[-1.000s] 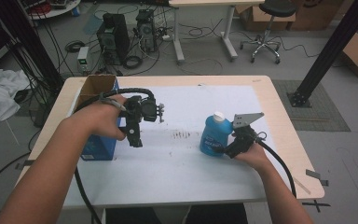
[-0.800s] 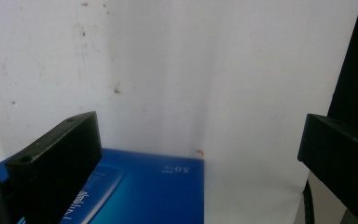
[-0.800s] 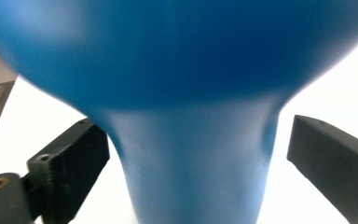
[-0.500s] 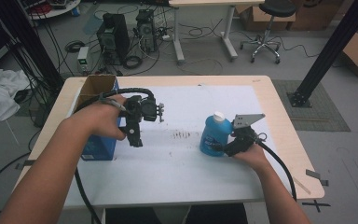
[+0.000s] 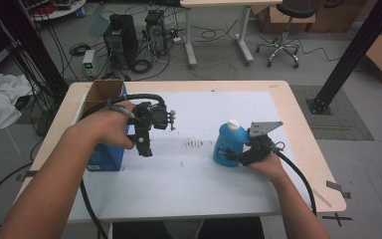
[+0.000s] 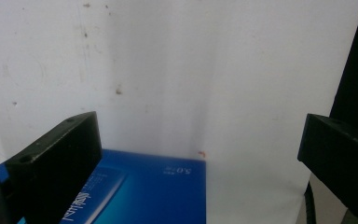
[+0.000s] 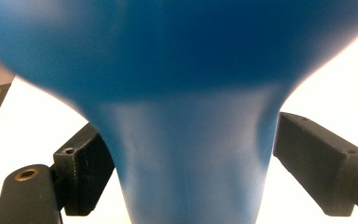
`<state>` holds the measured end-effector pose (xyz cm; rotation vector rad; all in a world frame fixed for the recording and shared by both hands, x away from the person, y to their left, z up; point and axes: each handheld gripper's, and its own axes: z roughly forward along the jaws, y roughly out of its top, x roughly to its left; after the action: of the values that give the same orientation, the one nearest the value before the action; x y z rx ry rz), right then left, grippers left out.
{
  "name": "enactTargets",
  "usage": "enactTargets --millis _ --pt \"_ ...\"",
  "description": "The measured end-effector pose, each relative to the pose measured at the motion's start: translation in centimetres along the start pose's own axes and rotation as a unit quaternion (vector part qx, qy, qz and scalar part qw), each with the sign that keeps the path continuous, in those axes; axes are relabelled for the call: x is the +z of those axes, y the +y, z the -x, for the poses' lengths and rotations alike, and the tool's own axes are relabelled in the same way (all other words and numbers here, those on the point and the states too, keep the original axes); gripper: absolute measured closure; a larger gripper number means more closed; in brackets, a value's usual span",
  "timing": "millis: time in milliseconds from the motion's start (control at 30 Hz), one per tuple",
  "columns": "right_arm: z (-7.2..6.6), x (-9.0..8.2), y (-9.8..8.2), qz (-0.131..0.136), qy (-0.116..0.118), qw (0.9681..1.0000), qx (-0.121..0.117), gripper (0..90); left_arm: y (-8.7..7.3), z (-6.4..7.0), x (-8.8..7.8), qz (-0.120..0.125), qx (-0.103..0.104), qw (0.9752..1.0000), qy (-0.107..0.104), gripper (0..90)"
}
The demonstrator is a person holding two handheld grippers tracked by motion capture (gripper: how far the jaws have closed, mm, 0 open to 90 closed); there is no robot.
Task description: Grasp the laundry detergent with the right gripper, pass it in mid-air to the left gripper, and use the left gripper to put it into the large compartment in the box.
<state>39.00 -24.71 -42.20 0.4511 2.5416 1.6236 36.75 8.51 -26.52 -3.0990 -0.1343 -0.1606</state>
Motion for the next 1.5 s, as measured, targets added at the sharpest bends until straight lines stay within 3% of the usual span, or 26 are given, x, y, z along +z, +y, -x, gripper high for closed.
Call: enactTargets --millis 1233,1500 --pt "-0.1 0.41 -0.33 0.0 0.014 0.9998 -0.011 35.7 -0.09 -0.25 0.41 0.0 -0.003 1.0 -0.002 0.1" --pt "-0.32 0.35 -0.49 0.005 0.003 0.9997 -0.024 42.0 0.0 -0.27 0.4 -0.003 -0.001 1.0 -0.004 0.1"
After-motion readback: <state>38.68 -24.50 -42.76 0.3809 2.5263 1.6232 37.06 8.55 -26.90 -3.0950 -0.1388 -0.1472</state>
